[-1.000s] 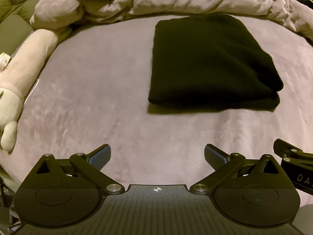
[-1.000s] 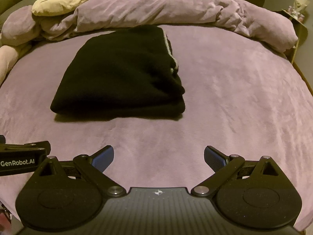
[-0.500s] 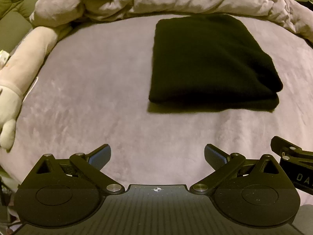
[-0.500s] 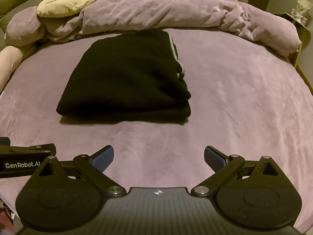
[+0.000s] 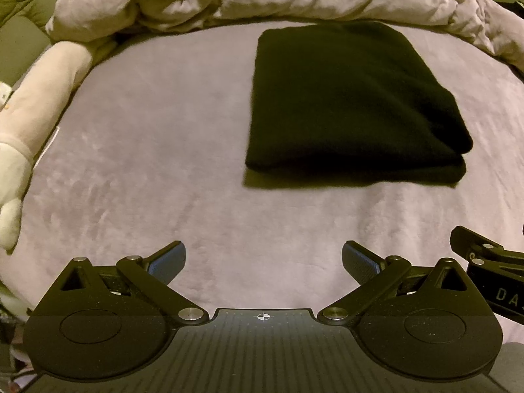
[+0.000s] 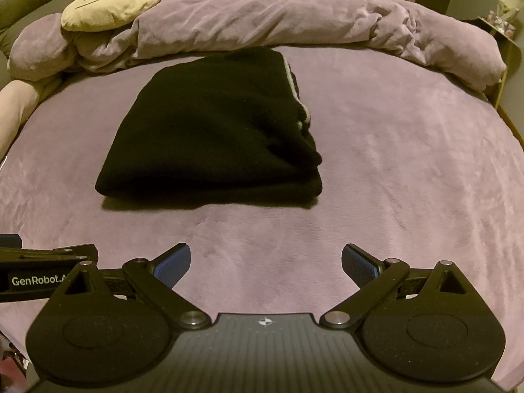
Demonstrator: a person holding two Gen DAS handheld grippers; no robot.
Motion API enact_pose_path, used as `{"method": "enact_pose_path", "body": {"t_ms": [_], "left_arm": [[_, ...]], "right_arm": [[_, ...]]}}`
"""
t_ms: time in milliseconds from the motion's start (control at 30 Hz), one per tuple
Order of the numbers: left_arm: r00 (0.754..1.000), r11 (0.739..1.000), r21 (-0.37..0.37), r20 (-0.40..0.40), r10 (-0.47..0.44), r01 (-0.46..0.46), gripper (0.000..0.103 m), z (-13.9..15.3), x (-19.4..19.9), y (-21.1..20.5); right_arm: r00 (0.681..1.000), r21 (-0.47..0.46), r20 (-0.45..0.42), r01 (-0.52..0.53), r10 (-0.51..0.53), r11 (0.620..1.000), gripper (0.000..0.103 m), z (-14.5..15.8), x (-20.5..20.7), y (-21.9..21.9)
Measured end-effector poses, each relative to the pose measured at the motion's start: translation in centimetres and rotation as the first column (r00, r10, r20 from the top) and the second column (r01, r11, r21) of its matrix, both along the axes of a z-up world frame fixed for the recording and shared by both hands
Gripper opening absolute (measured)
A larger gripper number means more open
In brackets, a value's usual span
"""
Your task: Fold small clothes
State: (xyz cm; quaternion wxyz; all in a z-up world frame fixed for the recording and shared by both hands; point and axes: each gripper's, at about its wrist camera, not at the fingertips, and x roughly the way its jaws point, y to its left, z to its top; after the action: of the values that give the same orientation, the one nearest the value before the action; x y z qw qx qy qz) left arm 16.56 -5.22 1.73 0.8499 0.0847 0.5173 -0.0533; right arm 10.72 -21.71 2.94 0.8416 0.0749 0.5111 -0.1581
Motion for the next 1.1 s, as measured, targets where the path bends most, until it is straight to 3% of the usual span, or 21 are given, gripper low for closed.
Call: {"method": "enact_pose_path", "body": {"t_ms": [1100], "left_arm": [[1.000, 1.000, -0.015, -0.023, -0.011, 0.010, 0.103, -0.94, 0.18, -0.32]], "right_arm": [[1.000, 0.004, -0.007, 0.000, 0.000, 1.000, 0.099, -0.46, 0.15, 0.10]]}}
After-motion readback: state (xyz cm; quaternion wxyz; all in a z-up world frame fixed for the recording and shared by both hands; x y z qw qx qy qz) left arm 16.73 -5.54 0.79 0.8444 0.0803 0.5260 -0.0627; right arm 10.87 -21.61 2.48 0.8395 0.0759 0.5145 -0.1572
